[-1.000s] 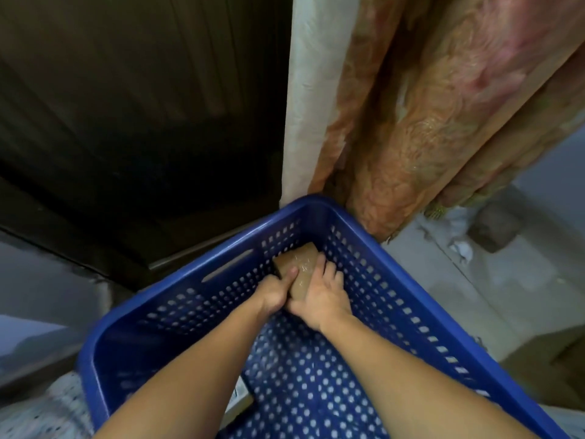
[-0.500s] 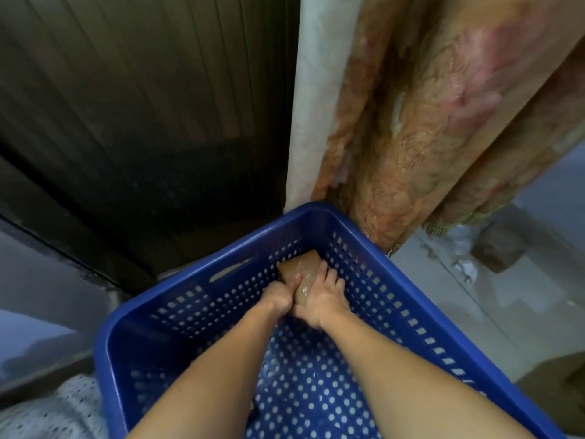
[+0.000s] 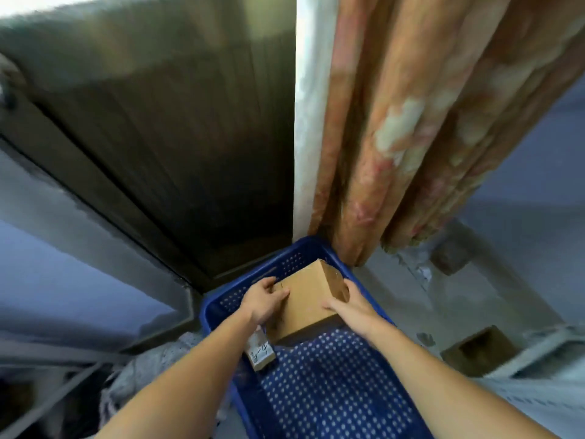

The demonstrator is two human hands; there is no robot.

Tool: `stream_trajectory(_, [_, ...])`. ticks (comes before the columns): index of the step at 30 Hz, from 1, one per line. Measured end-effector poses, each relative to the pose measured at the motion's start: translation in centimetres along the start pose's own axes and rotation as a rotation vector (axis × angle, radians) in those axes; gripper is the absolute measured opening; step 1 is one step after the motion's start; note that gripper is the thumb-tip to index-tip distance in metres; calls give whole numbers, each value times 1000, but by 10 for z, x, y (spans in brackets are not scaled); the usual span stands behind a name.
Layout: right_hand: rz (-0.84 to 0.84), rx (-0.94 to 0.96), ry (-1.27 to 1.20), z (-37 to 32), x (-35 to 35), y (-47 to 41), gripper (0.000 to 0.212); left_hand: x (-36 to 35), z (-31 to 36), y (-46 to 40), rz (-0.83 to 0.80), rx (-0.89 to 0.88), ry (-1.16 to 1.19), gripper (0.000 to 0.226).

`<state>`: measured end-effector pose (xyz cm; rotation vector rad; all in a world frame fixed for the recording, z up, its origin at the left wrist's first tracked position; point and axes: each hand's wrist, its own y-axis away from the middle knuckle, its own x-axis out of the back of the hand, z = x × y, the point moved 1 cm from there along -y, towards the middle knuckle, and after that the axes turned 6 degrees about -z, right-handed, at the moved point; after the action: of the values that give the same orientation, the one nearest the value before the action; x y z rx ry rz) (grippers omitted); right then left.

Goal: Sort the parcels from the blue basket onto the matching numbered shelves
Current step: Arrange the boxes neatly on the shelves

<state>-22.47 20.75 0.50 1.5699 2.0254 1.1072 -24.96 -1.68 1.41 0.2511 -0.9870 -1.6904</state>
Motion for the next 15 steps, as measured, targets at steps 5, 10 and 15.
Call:
stream_trajectory(5, [-76,54,-299,-111,68,152,103,61,122,141,33,-76,66,73])
stream_trajectory(10, [-81,227,-411,-224,140,316,53,88,258,286,-36,-155,355,34])
stream_trajectory(15, [-30,382,-516,-284,188,442,85,95,354,386,-161,-198,543,70])
